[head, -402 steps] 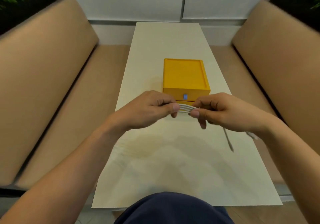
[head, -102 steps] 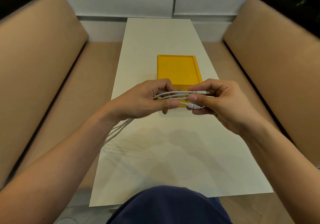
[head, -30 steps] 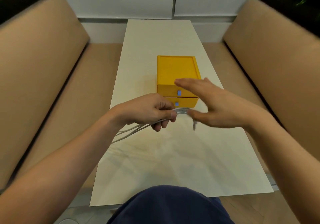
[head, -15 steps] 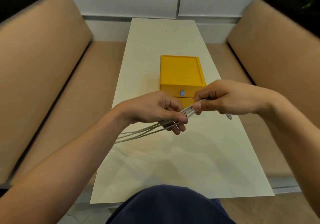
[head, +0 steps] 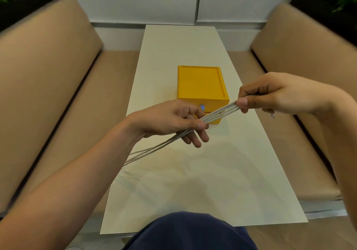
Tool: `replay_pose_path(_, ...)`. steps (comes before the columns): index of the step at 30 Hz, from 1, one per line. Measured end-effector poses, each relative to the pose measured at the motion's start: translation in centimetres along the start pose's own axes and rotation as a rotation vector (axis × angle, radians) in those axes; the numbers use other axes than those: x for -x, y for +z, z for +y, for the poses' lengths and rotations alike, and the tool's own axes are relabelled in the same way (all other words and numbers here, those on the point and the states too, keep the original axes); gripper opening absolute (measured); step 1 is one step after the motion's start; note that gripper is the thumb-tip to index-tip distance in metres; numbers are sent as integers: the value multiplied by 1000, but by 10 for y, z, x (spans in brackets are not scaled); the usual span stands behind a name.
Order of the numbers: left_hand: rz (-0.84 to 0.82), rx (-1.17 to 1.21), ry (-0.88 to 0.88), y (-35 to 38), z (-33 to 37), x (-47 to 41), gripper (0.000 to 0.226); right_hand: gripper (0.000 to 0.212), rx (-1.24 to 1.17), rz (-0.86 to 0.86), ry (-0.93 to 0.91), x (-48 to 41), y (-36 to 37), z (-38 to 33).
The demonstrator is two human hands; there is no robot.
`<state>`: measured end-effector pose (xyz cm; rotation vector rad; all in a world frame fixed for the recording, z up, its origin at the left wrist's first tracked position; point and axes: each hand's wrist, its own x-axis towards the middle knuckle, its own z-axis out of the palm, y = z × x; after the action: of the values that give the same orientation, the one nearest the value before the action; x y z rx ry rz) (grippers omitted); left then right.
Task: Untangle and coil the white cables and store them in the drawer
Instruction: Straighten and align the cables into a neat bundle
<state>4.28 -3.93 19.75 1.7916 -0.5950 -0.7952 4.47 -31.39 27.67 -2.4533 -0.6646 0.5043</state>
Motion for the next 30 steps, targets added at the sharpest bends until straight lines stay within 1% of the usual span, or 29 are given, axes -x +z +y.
replay_pose_path(2,49,-17,41,-1,7,-1,17,30,5,8,-17,4,-6,1)
replay_pose_path(5,97,-37,67,-2,16,-4,16,41,6,32,-53,11,-16,-1)
replay_pose_path(9,-2,-168,26,-1,11,-7,20,32,34,15,-52,10,-23,2)
replay_pose_path(11,18,-148,14,1,7,-6,19,33,46,18,-22,9,-20,5)
replay_pose_path(13,22,-126,3,0,6,-5,19,29,57,32,20,8,-15,10)
replay_pose_path(15,-48,-107,-34,0,7,-3,19,24,56,30,45,6,-9,13)
replay_pose_path(17,-93,-83,-62,0,8,-2,15,24,57,41,34,5,-7,14)
replay_pose_path(18,-82,-78,-69,-1,8,-1,11,25,57,48,17,5,-8,12)
replay_pose_path(20,-2,-109,-52,-1,9,-2,6,28,67,61,-16,5,-11,10)
replay_pose_path(23,128,-165,-2,-1,10,-3,8,33,89,76,-37,6,-16,10)
replay_pose_path(25,165,-177,23,-1,9,-2,11,35,114,72,-50,8,-18,11)
replay_pose_path(27,196,-134,37,-2,9,0,17,31,124,70,-58,12,-19,12)
replay_pose_path(30,168,-78,58,-5,12,4,14,28,109,74,-56,16,-23,10)
